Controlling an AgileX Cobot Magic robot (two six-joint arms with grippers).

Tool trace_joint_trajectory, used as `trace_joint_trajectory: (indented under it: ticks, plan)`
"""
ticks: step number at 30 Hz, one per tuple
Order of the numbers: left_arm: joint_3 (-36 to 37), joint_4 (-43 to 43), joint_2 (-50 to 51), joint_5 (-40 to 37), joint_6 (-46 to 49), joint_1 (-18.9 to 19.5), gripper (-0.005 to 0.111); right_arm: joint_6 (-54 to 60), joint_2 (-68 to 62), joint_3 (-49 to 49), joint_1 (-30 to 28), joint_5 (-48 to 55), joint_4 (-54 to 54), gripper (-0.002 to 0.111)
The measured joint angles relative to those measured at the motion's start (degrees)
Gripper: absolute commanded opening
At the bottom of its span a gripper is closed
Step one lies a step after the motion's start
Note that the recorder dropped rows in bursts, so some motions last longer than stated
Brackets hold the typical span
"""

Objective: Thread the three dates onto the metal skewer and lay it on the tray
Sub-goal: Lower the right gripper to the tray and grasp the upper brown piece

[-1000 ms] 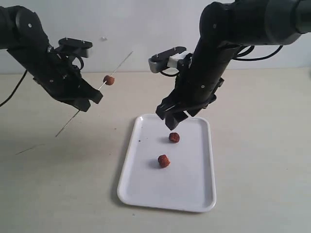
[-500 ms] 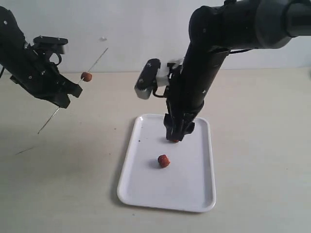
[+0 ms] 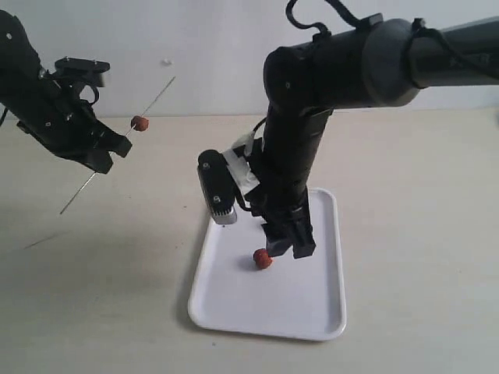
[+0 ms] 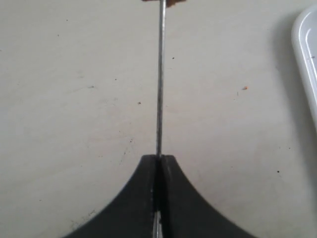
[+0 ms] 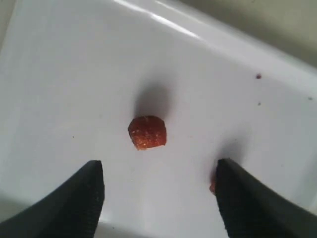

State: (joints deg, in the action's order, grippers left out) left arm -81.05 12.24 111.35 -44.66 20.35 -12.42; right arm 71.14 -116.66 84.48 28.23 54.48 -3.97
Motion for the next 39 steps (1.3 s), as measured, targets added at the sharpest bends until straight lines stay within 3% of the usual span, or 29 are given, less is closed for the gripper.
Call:
trace_joint_trajectory:
  ticks: [39]
  plan:
    - [0.0, 0.86, 0.0, 0.0, 0.0, 0.0, 0.0, -2.95, -7.59, 0.0, 0.99, -2.39, -0.64, 0.062]
